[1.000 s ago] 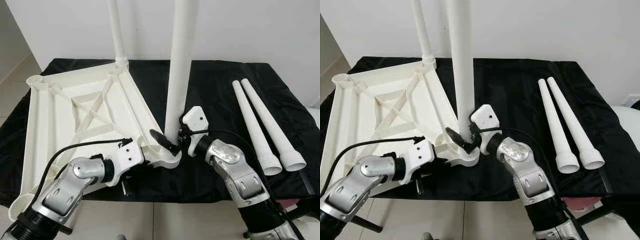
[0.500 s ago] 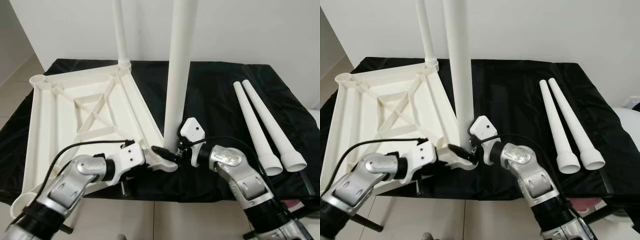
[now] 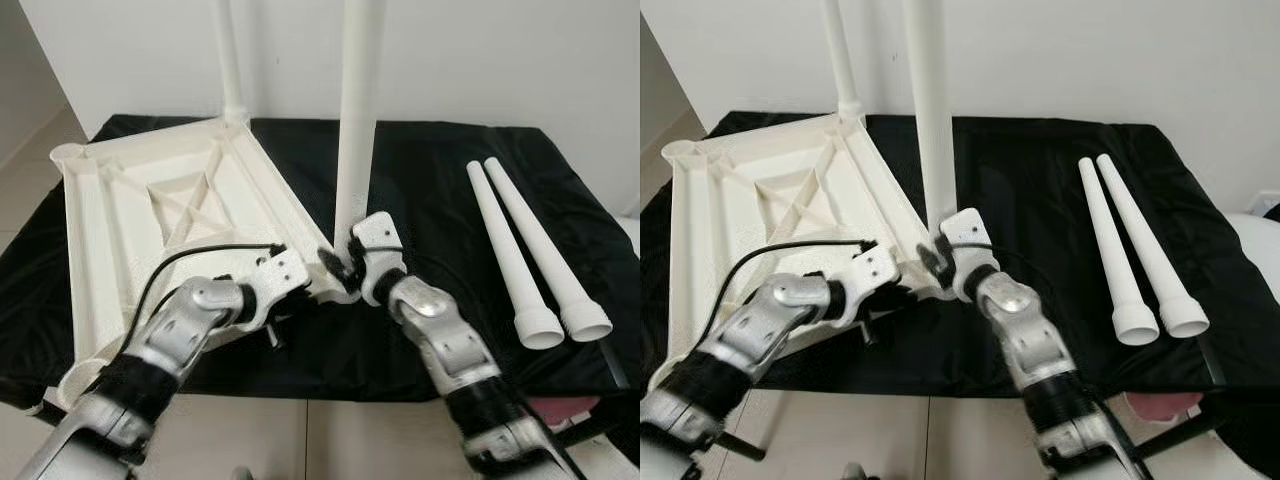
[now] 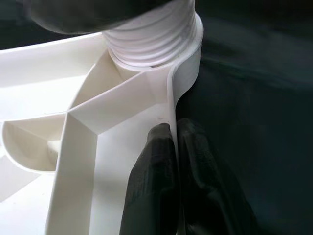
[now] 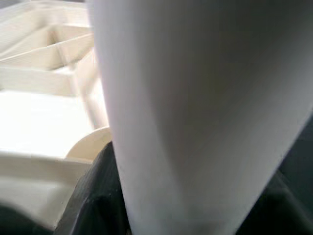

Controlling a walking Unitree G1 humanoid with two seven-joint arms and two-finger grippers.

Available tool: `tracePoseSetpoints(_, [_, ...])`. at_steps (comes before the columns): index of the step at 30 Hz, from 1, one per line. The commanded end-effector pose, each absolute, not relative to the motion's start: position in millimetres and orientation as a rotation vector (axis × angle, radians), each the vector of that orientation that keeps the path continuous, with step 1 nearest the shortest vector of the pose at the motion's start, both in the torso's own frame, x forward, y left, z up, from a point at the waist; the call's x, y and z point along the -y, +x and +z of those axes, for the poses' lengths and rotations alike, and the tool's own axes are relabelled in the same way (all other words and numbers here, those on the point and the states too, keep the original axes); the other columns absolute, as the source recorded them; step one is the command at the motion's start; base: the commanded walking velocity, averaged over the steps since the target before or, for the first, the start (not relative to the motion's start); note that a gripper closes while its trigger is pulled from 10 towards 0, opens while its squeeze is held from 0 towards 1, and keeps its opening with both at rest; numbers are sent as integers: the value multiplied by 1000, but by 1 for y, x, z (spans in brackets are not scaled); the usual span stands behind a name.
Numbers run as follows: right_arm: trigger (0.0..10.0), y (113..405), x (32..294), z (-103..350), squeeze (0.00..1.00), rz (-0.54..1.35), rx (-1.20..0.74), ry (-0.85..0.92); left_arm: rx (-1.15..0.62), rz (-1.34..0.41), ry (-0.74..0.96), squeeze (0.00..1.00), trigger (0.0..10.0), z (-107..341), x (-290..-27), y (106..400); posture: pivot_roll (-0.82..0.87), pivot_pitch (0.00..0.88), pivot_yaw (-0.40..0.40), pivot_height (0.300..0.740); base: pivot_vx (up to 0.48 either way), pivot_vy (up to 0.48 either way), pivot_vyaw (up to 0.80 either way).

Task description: Building children table

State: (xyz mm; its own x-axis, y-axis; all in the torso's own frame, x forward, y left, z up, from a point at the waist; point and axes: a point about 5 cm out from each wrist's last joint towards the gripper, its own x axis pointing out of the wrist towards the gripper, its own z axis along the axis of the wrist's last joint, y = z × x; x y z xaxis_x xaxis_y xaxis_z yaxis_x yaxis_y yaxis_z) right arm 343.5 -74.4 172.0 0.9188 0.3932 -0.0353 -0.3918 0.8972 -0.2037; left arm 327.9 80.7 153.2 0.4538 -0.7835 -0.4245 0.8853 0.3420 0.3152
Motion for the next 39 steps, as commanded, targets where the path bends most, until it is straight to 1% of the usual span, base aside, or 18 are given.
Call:
tracePoseSetpoints(1, [0, 350, 92, 150, 0, 238, -102, -248, -89, -1134, 568, 0, 0, 176, -63, 329, 48, 164, -3, 740, 0, 0, 0])
tracePoseSetpoints(2, [0, 355, 95, 152, 0, 167, -96, -234, -85, -1125, 560, 0, 0, 178, -60, 331, 49, 165, -3, 740, 0, 0, 0])
tracePoseSetpoints(4, [0, 355, 95, 152, 0, 167, -96, -234, -85, -1125, 560, 0, 0, 178, -60, 331, 49, 165, -3, 740, 0, 0, 0])
tracePoseSetpoints(6, [0, 362, 97, 156, 0, 55, -80, -194, -76, -1117, 542, 0, 0, 182, -54, 335, 57, 170, -5, 740, 0, 0, 0])
tracePoseSetpoints(9, [0, 364, 91, 158, 0, 66, -72, -166, -71, -1120, 537, 0, 0, 184, -52, 336, 62, 172, -6, 740, 0, 0, 0])
tracePoseSetpoints(10, [10000, 362, 84, 161, 0, 122, -44, -154, -70, -1126, 539, 0, 0, 185, -54, 335, 64, 173, -7, 740, 0, 0, 0])
tracePoseSetpoints(11, [10000, 360, 79, 165, 0, 161, -16, -147, -69, -1130, 542, 0, 0, 185, -56, 335, 65, 174, -7, 740, 0, 0, 0])
tracePoseSetpoints(12, [10000, 360, 79, 165, 0, 161, -16, -147, -69, -1130, 542, 0, 0, 185, -56, 335, 65, 174, -7, 740, 0, 0, 0])
tracePoseSetpoints(15, [10000, 351, 69, 175, 0, 303, 65, -137, -76, -1146, 558, 0, 0, 183, -65, 331, 63, 175, -7, 740, 0, 0, 0])
tracePoseSetpoints(16, [10000, 351, 69, 175, 0, 303, 65, -137, -76, -1146, 558, 0, 0, 183, -65, 331, 63, 175, -7, 740, 0, 0, 0])
tracePoseSetpoints(17, [10000, 348, 67, 177, 0, 341, 81, -135, -79, -1151, 562, 0, 0, 183, -67, 329, 63, 175, -7, 740, 0, 0, 0])
tracePoseSetpoints(18, [10000, 347, 67, 179, 1000, 364, 95, -129, -82, -1155, 566, 0, 0, 181, -69, 328, 63, 175, -7, 740, 0, 0, 0])
tracePoseSetpoints(20, [10000, 344, 66, 183, 1000, 422, 119, -116, -86, -1159, 569, 0, 0, 179, -71, 327, 63, 176, -8, 740, 0, 0, 0])
tracePoseSetpoints(21, [10000, 342, 65, 185, 0, 453, 132, -110, -88, -1160, 570, 0, 0, 179, -72, 327, 63, 176, -8, 740, 0, 0, 0])
tracePoseSetpoints(26, [10000, 337, 64, 190, 0, 527, 157, -111, -89, -1161, 571, 0, 0, 178, -74, 326, 61, 176, -10, 740, 0, 0, 0])
tracePoseSetpoints(29, [10000, 333, 67, 191, 0, 586, 165, -124, -90, -1163, 572, 0, 0, 177, -75, 324, 60, 174, -10, 740, 0, 0, 0])
tracePoseSetpoints(38, [10000, 334, 71, 183, 0, 599, 123, -150, -93, -1164, 573, 0, 0, 177, -78, 322, 64, 173, -7, 740, 0, 0, 0])
tracePoseSetpoints(39, [0, 333, 71, 181, 0, 603, 122, -156, -93, -1164, 573, 0, 0, 178, -78, 322, 64, 172, -7, 740, 0, 0, 0])
